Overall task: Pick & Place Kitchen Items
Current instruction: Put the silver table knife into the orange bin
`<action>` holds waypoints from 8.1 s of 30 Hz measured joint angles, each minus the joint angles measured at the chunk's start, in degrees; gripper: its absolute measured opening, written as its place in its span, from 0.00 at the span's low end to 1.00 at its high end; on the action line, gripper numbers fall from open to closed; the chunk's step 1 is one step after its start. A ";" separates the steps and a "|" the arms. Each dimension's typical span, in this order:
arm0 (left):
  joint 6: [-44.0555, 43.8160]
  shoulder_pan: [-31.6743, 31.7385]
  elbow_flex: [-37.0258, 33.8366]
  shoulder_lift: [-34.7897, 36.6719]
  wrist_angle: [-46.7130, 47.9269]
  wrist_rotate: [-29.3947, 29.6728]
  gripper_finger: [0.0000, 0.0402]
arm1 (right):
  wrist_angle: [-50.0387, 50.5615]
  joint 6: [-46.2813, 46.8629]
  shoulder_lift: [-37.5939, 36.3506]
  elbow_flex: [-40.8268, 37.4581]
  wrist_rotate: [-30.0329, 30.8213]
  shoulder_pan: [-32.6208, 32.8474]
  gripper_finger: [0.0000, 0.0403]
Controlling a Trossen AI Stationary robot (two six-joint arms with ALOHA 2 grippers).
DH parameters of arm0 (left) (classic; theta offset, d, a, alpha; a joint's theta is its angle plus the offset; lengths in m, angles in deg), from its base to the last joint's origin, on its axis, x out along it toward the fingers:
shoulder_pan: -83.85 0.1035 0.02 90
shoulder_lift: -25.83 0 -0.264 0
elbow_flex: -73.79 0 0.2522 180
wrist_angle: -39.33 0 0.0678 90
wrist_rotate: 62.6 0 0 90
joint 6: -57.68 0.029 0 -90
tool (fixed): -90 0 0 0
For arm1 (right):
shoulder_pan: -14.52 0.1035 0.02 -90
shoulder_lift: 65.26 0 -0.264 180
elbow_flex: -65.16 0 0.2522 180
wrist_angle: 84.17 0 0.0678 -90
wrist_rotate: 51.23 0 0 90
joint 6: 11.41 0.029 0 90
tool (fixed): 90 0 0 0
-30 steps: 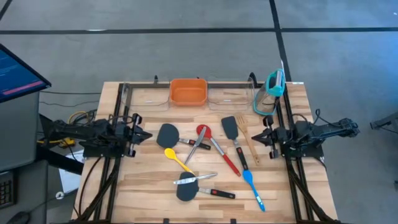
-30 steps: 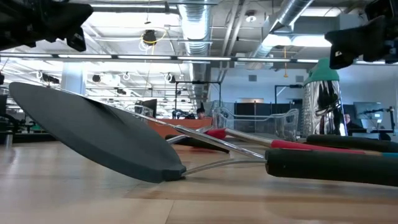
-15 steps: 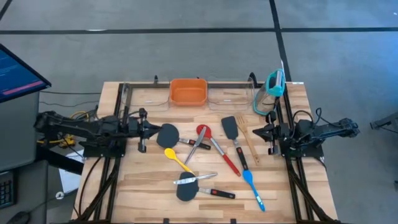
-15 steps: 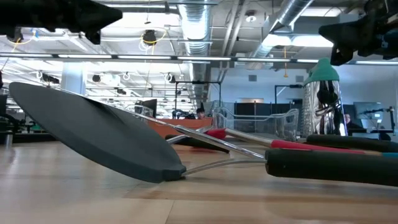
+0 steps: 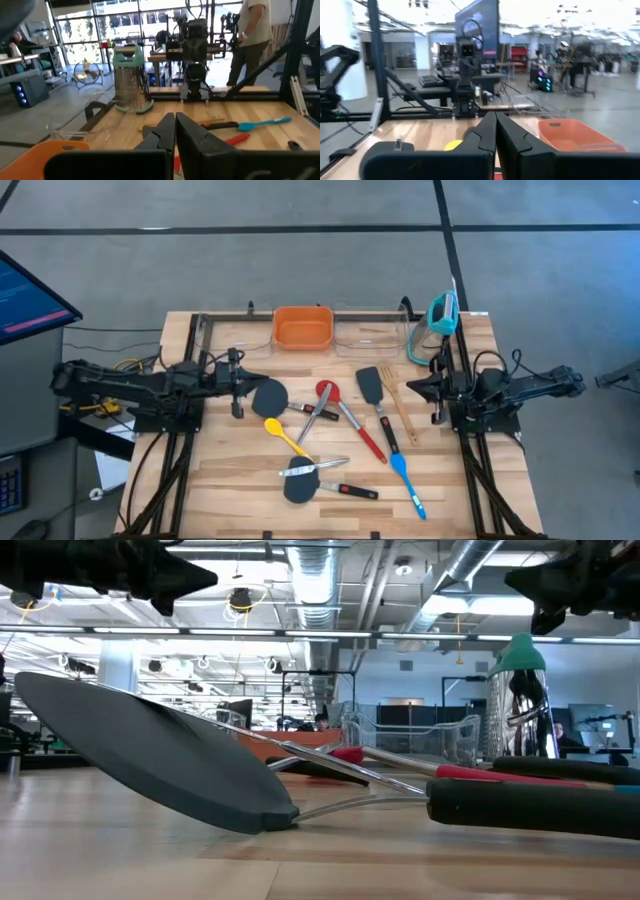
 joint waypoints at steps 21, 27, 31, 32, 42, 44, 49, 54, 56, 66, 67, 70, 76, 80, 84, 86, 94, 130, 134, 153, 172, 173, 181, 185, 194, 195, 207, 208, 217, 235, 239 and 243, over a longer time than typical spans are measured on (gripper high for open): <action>-0.24 0.00 0.00 0.44 0.07 -9.94 0.00 | -2.45 1.25 41.17 22.93 0.71 3.82 0.00; -2.25 0.00 0.00 0.44 0.07 -10.25 0.00 | -2.19 1.25 50.20 30.43 0.71 8.10 0.00; -4.40 0.00 0.00 0.44 0.07 -10.62 0.00 | -2.12 1.87 55.72 35.14 0.70 10.85 0.00; -4.52 0.00 0.00 0.44 0.07 -10.80 0.00 | -2.09 2.60 57.06 36.23 0.72 11.41 0.00; -4.57 0.00 0.00 0.44 0.09 -13.92 0.00 | -1.40 11.37 70.87 44.53 0.70 13.75 0.00; -4.73 0.00 0.00 0.44 0.10 -13.96 0.00 | 0.10 11.79 72.98 45.80 0.69 13.77 0.00; -6.21 0.00 0.00 0.44 0.11 -14.09 0.00 | 4.98 16.22 76.96 48.36 0.72 13.74 0.00; -6.25 0.00 0.00 0.42 0.13 -14.12 0.00 | 15.01 23.44 80.15 52.49 0.50 13.14 0.00; -6.25 0.00 0.00 0.44 0.11 -14.12 0.00 | 19.63 25.82 81.41 54.59 0.42 13.11 0.00; -6.10 0.00 -0.02 0.44 0.11 -14.06 0.00 | 22.20 26.26 88.67 60.88 -2.00 13.49 0.00; -6.11 0.00 -0.02 0.44 0.12 -13.96 0.00 | 21.82 26.13 89.43 60.88 -2.71 13.47 0.00; -6.21 0.00 -0.02 0.44 0.11 -13.90 0.00 | 21.62 25.50 91.54 60.98 -5.51 12.93 0.01; -6.21 0.00 -0.02 0.43 0.11 -13.92 0.00 | 21.50 20.02 95.65 60.96 -7.24 13.30 0.18; -6.21 0.00 -0.04 0.44 0.13 -13.92 0.00 | 21.67 19.00 97.19 60.96 -7.18 13.27 0.36; -6.23 0.00 -0.04 0.44 0.11 -13.94 0.00 | 21.59 19.06 97.55 60.96 -7.15 13.20 0.51; -6.23 0.00 -0.04 0.44 0.13 -13.94 0.00 | 21.70 19.08 97.55 60.96 -7.17 13.07 0.56; -6.23 -0.01 -0.04 0.43 0.12 -13.99 0.00 | 20.77 19.68 98.67 60.99 -7.11 12.77 0.56; -6.25 -0.04 -0.11 -0.76 0.15 -13.94 0.00 | 18.34 22.21 107.32 61.22 -7.07 11.28 0.09; -6.25 -0.04 -0.11 -0.76 0.15 -13.97 0.00 | 21.81 22.10 107.32 63.21 -7.22 11.30 0.08; -6.23 -0.04 -0.07 -0.44 0.18 -14.12 0.00 | 35.25 14.22 92.03 69.25 4.34 10.47 0.08; -6.25 -0.28 -0.07 -0.44 0.37 -20.76 0.00 | 37.33 12.74 83.36 69.29 19.86 10.21 0.08; -6.25 -0.42 -0.07 -0.49 0.37 -20.74 0.00 | 37.15 12.74 83.36 69.28 20.21 9.94 0.08; -3.81 -0.63 -0.07 -2.10 0.42 -16.91 0.00 | 33.99 8.09 83.29 69.27 22.50 2.97 0.08; -2.07 -0.56 -0.09 -3.63 0.50 -11.65 0.00 | 30.98 4.08 84.57 69.25 12.15 -4.50 0.08; 2.49 -0.20 -0.30 -5.95 0.22 -9.11 0.00 | 23.06 -5.14 85.87 69.32 3.61 -15.65 0.08; 2.78 0.07 -0.26 -6.19 -0.02 -7.77 0.00 | 22.92 -5.24 85.89 69.32 1.79 -16.92 0.08; 3.04 12.70 -0.26 -15.44 -17.86 -8.84 0.00 | 16.03 -11.57 86.05 69.22 -6.63 -25.87 0.08; 3.02 13.54 -0.26 -17.01 -21.16 -8.84 0.00 | 15.90 -11.96 86.05 69.22 -6.58 -26.20 0.08; -1.82 15.76 -0.24 -29.52 -38.86 -7.94 0.00 | 15.54 -15.05 88.69 69.46 -2.69 -24.63 0.08; -10.95 15.72 -0.08 -33.66 -47.52 -2.64 0.31 | 15.06 -21.77 89.98 69.25 12.54 -19.28 0.08; -10.95 15.65 2.39 -35.11 -47.63 -2.65 0.37 | 14.12 -23.25 89.98 69.25 12.72 -18.86 0.08; -10.39 15.65 5.57 -38.11 -47.45 -2.49 0.42 | 14.20 -23.25 89.98 69.25 12.75 -18.90 0.08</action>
